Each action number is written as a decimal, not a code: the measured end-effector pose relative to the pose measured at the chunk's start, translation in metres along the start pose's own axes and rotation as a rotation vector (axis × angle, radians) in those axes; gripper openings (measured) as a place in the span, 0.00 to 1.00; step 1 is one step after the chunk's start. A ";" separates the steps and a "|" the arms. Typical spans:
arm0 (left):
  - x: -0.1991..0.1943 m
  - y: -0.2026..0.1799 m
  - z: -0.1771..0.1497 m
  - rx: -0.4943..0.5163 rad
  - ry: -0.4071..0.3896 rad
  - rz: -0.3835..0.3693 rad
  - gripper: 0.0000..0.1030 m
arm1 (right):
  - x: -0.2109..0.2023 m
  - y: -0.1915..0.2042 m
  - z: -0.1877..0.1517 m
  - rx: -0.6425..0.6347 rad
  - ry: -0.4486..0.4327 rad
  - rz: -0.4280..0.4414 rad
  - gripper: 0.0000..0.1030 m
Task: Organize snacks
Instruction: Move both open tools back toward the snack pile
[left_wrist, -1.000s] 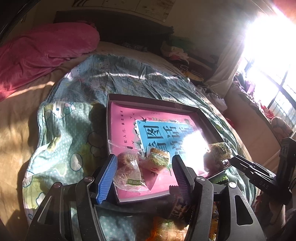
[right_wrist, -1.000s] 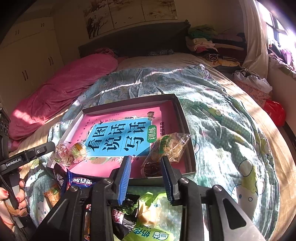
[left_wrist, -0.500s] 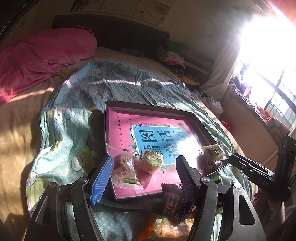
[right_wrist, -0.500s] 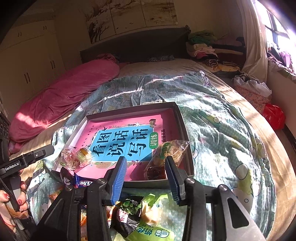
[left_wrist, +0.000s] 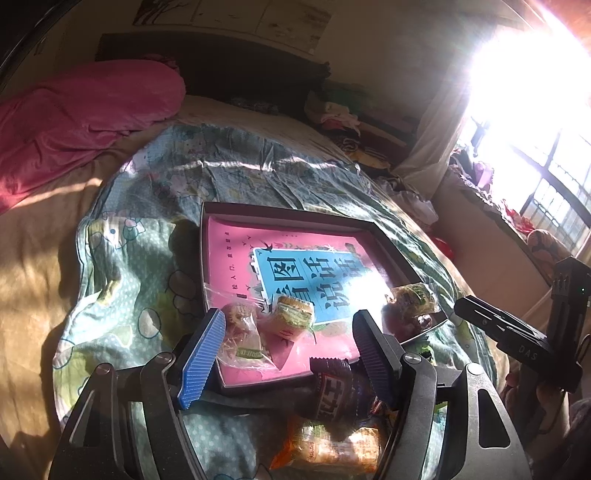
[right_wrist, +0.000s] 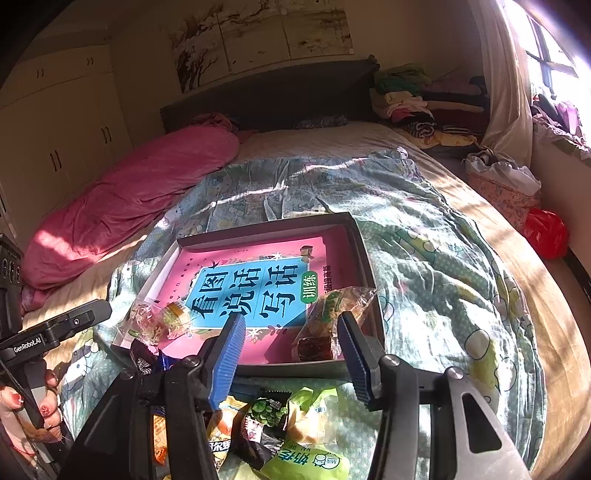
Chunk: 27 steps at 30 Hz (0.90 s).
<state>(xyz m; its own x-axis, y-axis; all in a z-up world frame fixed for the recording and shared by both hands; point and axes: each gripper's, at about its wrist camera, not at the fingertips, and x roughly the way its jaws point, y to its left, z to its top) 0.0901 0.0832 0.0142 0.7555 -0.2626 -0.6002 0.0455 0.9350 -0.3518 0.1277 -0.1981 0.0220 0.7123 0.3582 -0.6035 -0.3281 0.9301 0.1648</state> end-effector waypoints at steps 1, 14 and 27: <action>0.000 -0.001 -0.001 0.003 0.002 -0.001 0.71 | -0.001 0.001 0.000 -0.002 0.000 0.001 0.50; -0.002 -0.010 -0.008 0.032 0.025 -0.018 0.71 | -0.011 0.004 0.001 0.019 0.010 0.012 0.52; -0.001 -0.022 -0.013 0.050 0.052 -0.057 0.72 | -0.032 0.017 0.002 0.016 -0.004 0.022 0.58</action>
<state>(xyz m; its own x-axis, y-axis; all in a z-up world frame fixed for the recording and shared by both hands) 0.0797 0.0595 0.0130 0.7159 -0.3266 -0.6171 0.1212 0.9286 -0.3509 0.1010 -0.1934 0.0459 0.7077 0.3790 -0.5962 -0.3340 0.9231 0.1904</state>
